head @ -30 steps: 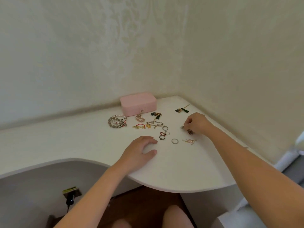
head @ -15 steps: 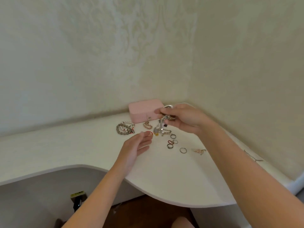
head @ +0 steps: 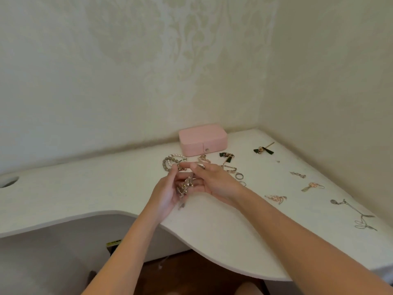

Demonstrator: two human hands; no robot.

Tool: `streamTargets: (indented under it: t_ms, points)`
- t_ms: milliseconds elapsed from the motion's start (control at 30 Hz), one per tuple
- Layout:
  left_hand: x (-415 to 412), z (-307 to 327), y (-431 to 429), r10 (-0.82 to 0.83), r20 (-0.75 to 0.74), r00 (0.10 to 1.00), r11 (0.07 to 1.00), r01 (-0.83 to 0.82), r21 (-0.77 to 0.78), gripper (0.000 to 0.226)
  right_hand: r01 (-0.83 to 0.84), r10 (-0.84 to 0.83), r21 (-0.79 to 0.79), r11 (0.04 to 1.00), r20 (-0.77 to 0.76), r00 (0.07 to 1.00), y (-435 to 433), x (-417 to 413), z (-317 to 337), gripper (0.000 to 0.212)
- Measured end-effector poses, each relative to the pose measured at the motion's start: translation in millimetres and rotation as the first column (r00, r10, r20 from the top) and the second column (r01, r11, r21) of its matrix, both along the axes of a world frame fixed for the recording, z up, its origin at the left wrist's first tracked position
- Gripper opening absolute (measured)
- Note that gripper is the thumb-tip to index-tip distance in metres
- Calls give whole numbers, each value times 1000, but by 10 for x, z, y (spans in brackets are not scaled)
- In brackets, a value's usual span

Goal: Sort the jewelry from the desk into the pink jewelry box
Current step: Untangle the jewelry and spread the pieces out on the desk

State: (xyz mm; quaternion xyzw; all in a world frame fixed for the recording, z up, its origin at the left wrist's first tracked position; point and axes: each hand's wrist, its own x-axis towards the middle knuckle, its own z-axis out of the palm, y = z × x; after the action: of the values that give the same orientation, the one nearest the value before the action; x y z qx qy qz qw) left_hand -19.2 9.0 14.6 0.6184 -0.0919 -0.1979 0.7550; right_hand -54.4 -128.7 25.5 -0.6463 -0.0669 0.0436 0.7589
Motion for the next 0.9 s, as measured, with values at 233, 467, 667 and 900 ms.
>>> streamTargets:
  t_ms: [233,467,667,900]
  points:
    - [120,-81,138,-115,293,949,935,4,356,41,338,-200,-455,824,325,924,107,72,-247,33]
    - [228,-119,285,-91,305,948,935,-24,354,22,316,-210,-545,777,248,946,4,137,-328,39]
    - [219,-191,147,-84,380,921,874,-115,472,3,363,-152,-759,540,336,929,-214,204,-246,39]
    - [202,-207,-147,-107,481,870,847,-174,502,3,403,-273,-789,463,306,912,-621,108,-188,41]
